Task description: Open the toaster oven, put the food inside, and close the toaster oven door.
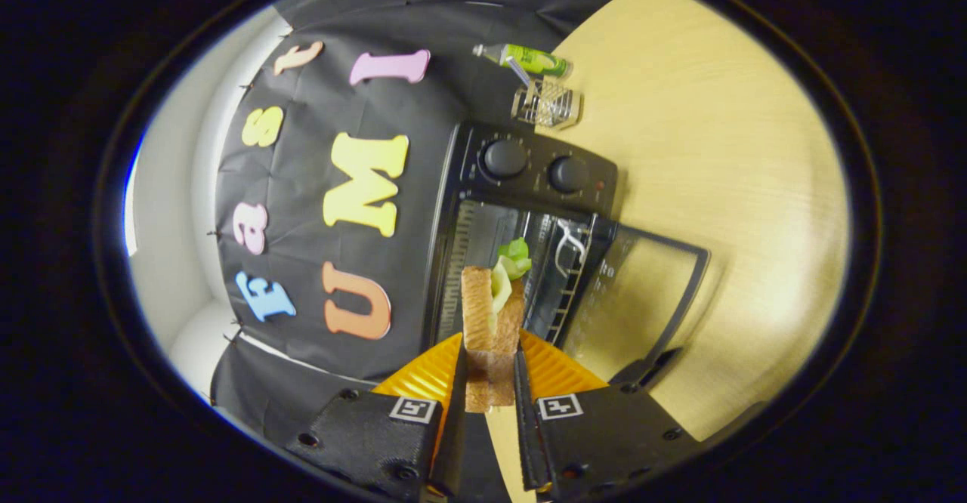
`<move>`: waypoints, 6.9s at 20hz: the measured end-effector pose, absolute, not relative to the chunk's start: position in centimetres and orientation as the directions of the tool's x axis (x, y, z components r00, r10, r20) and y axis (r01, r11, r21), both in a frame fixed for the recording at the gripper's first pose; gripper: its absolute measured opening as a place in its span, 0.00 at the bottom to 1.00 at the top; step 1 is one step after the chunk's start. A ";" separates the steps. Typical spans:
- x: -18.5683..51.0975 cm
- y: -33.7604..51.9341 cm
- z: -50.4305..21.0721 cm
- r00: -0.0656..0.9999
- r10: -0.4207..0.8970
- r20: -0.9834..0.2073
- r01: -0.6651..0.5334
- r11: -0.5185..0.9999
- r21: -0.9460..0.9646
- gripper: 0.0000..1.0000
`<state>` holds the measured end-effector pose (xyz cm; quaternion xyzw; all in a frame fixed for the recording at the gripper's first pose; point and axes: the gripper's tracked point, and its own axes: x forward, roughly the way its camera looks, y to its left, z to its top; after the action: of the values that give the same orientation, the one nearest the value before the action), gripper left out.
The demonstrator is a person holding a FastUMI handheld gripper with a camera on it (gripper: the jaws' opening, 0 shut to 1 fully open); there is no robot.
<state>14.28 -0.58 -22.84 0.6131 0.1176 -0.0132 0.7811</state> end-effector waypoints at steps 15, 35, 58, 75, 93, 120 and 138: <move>24.2 3.3 -26.8 0.927 0.213 -0.309 0.201 0.412 0.889 0.38; 22.0 6.7 -30.1 0.851 0.059 -0.523 -0.030 0.998 0.063 0.92; 5.6 5.9 -29.0 0.721 0.024 -0.692 0.012 0.999 0.047 0.92; 4.5 4.5 -35.5 0.594 -0.029 -0.804 0.102 0.994 0.040 0.91; 5.5 4.2 -31.8 0.704 -0.030 -0.710 0.063 0.998 0.020 0.92; 12.1 5.1 -22.2 0.957 -0.034 -0.287 0.012 0.997 -0.079 0.91; 2.5 4.7 -12.0 0.982 0.070 -0.176 -0.072 0.997 -0.004 0.91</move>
<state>2.51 4.74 -12.05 -0.0053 0.0881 0.0355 0.9955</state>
